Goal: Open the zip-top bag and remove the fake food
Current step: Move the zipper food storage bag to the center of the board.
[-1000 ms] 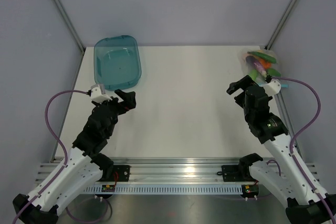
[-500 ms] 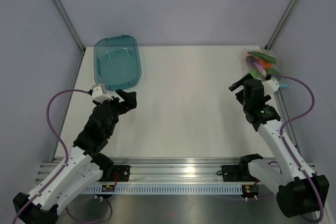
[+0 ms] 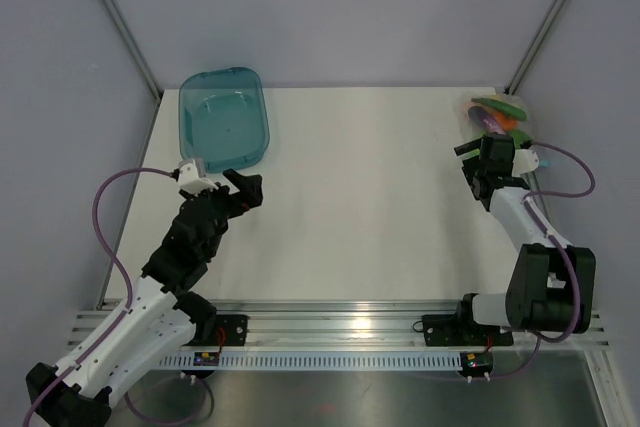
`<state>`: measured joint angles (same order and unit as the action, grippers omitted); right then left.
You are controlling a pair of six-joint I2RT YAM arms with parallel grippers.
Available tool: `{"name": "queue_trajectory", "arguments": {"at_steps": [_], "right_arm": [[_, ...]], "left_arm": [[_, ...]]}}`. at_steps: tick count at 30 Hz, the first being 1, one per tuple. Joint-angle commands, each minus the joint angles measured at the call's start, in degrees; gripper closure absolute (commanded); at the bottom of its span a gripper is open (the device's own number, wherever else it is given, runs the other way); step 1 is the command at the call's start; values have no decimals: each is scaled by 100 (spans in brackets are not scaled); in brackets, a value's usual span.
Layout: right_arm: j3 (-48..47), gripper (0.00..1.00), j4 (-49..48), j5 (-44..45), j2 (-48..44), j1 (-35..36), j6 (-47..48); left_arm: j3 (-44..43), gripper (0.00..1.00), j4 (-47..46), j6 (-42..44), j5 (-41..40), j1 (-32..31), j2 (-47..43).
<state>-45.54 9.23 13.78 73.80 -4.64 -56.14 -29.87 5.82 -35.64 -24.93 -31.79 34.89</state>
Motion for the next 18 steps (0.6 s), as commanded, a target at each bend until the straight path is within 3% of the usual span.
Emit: {"name": "queue_trajectory", "arguments": {"at_steps": [1, 5, 18], "right_arm": [[-491, 0, -352, 36, 433, -28, -248], [-394, 1, -1140, 133, 775, -63, -169], [-1010, 0, -1599, 11, 2006, -599, -345]], "left_arm": [[-151, 1, -424, -57, 146, -20, -9], [-168, 1, -425, -92, 208, -20, 26], [-177, 1, -407, -128, 278, -20, -27]]}}
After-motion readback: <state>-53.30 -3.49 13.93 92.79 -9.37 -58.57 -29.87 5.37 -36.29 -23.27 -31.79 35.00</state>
